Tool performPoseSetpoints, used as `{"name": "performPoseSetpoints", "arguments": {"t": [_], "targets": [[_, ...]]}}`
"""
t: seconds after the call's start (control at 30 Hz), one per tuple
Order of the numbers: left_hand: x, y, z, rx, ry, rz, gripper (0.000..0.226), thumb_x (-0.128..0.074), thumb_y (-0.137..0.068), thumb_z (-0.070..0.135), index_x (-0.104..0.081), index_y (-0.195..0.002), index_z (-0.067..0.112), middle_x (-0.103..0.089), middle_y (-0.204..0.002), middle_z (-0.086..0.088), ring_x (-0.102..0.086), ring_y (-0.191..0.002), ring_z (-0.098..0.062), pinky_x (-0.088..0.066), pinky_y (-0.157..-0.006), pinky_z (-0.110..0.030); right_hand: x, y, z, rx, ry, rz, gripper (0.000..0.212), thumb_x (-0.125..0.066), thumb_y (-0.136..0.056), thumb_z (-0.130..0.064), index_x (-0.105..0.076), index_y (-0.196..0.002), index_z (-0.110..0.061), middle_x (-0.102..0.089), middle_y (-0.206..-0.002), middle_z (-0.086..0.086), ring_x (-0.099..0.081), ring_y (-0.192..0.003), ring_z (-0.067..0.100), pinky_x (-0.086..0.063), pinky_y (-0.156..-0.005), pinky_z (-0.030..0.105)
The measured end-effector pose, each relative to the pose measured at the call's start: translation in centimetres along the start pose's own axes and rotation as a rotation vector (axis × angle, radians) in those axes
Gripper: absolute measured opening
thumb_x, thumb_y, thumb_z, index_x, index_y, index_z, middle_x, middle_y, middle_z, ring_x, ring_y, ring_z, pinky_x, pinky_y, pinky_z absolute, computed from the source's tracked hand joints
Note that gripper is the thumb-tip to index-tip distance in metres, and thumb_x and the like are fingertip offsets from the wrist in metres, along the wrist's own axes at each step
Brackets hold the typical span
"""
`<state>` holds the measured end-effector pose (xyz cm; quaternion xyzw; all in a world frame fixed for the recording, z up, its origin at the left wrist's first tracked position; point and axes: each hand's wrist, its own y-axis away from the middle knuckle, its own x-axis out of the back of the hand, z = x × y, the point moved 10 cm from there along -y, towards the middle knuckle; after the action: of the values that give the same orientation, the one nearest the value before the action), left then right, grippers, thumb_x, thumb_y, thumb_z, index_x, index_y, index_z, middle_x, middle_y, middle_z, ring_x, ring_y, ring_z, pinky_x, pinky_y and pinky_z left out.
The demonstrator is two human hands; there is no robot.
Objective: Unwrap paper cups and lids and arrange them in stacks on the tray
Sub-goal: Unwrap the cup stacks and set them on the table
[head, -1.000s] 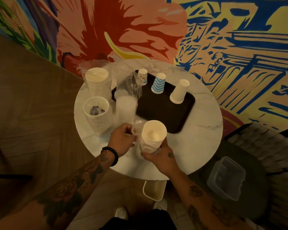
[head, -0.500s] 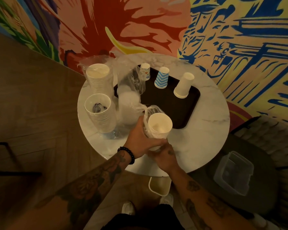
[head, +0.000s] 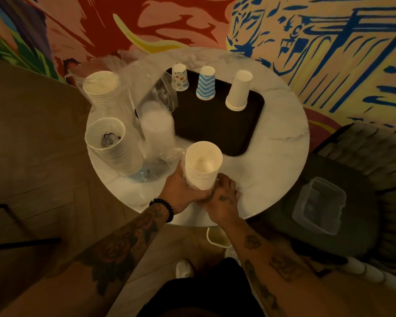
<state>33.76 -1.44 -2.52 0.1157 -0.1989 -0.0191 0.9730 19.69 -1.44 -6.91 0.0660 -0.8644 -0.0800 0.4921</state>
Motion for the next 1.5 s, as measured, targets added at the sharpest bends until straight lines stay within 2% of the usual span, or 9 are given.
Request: {"name": "performPoseSetpoints", "arguments": {"t": [0.13,0.4,0.5,0.57,0.7,0.83,1.07,1.3,1.5], "targets": [[-0.5,-0.4,-0.5,0.020,-0.039,0.000,0.106,-0.094,-0.049,0.040,-0.039,-0.140,0.027,-0.060,-0.128,0.009,-0.058,-0.116,-0.013,-0.047,-0.089,-0.022,0.0,-0.2,0.2,0.004,-0.035,0.020,0.085,-0.079,-0.075,-0.052,-0.046,-0.144,-0.015,-0.043,-0.145,0.007,-0.033,-0.138,0.030,-0.030,-0.109,0.050],[-0.8,-0.5,-0.3,0.032,-0.092,-0.026,0.109,-0.088,-0.045,0.050,-0.044,-0.140,0.020,-0.062,-0.129,0.002,-0.058,-0.114,-0.016,-0.049,-0.094,-0.030,-0.7,-0.7,0.8,-0.016,-0.042,-0.010,0.085,-0.076,-0.075,-0.058,-0.043,-0.144,-0.019,-0.042,-0.146,0.002,-0.032,-0.138,0.026,-0.029,-0.112,0.048],[-0.9,-0.5,-0.7,0.042,-0.106,-0.031,0.093,-0.094,-0.057,0.029,-0.047,-0.136,0.018,-0.062,-0.124,0.002,-0.059,-0.110,-0.016,-0.047,-0.083,-0.019,-0.7,-0.7,0.6,0.017,-0.029,-0.024,0.086,-0.075,-0.075,-0.057,-0.042,-0.145,-0.020,-0.042,-0.146,0.002,-0.033,-0.137,0.025,-0.030,-0.111,0.046],[-1.1,-0.5,-0.1,0.014,-0.104,-0.053,0.096,-0.093,-0.054,0.035,-0.047,-0.136,0.020,-0.061,-0.122,0.005,-0.058,-0.109,-0.014,-0.044,-0.078,-0.012,-0.5,-0.6,0.7,0.038,-0.034,-0.040,0.087,-0.076,-0.074,-0.058,-0.042,-0.145,-0.021,-0.044,-0.144,0.000,-0.034,-0.136,0.024,-0.031,-0.111,0.045],[-0.9,-1.5,3.5,-0.109,-0.081,-0.099,0.099,-0.087,-0.047,0.054,-0.050,-0.133,0.021,-0.063,-0.121,0.012,-0.060,-0.110,-0.005,-0.052,-0.088,-0.019,0.2,-0.1,1.0,0.096,-0.010,-0.003,0.046,-0.068,-0.088,-0.048,-0.061,-0.124,-0.021,-0.056,-0.131,0.001,-0.046,-0.126,0.024,-0.039,-0.104,0.041],[-0.5,-2.7,8.1,-0.220,-0.092,-0.140,0.081,-0.094,-0.061,0.030,-0.050,-0.129,0.023,-0.057,-0.115,0.023,-0.054,-0.104,0.016,-0.044,-0.082,-0.001,2.7,0.0,1.2,0.048,-0.315,0.073,0.023,-0.069,-0.094,-0.031,-0.066,-0.105,-0.011,-0.068,-0.101,0.004,-0.064,-0.094,0.019,-0.054,-0.090,0.035],[1.0,-4.4,14.4,-0.382,-0.098,-0.075,0.095,-0.086,-0.061,0.055,-0.046,-0.141,0.024,-0.058,-0.135,0.011,-0.054,-0.125,-0.009,-0.046,-0.107,-0.042,6.3,0.2,-0.4,-0.036,-0.667,-0.046,0.023,-0.074,-0.091,-0.023,-0.054,-0.100,-0.031,-0.062,-0.086,-0.016,-0.063,-0.080,0.009,-0.046,-0.063,0.004],[3.2,-4.6,18.3,-0.426,-0.017,-0.018,0.081,-0.090,-0.063,0.041,-0.052,-0.133,0.026,-0.062,-0.128,0.011,-0.058,-0.120,-0.008,-0.050,-0.104,-0.044,7.3,0.5,-0.4,-0.063,-0.772,-0.045,0.033,-0.083,-0.080,-0.035,-0.065,-0.106,-0.025,-0.066,-0.102,-0.011,-0.063,-0.095,0.008,-0.050,-0.075,0.013],[4.8,-4.8,20.7,-0.450,0.029,0.014,0.077,-0.090,-0.062,0.039,-0.057,-0.130,0.025,-0.066,-0.125,0.009,-0.062,-0.117,-0.009,-0.052,-0.101,-0.046,8.5,-0.1,0.0,-0.107,-0.949,-0.043,0.026,-0.080,-0.084,-0.014,-0.071,-0.107,-0.021,-0.077,-0.097,-0.003,-0.073,-0.092,0.019,-0.060,-0.087,0.034]]}}
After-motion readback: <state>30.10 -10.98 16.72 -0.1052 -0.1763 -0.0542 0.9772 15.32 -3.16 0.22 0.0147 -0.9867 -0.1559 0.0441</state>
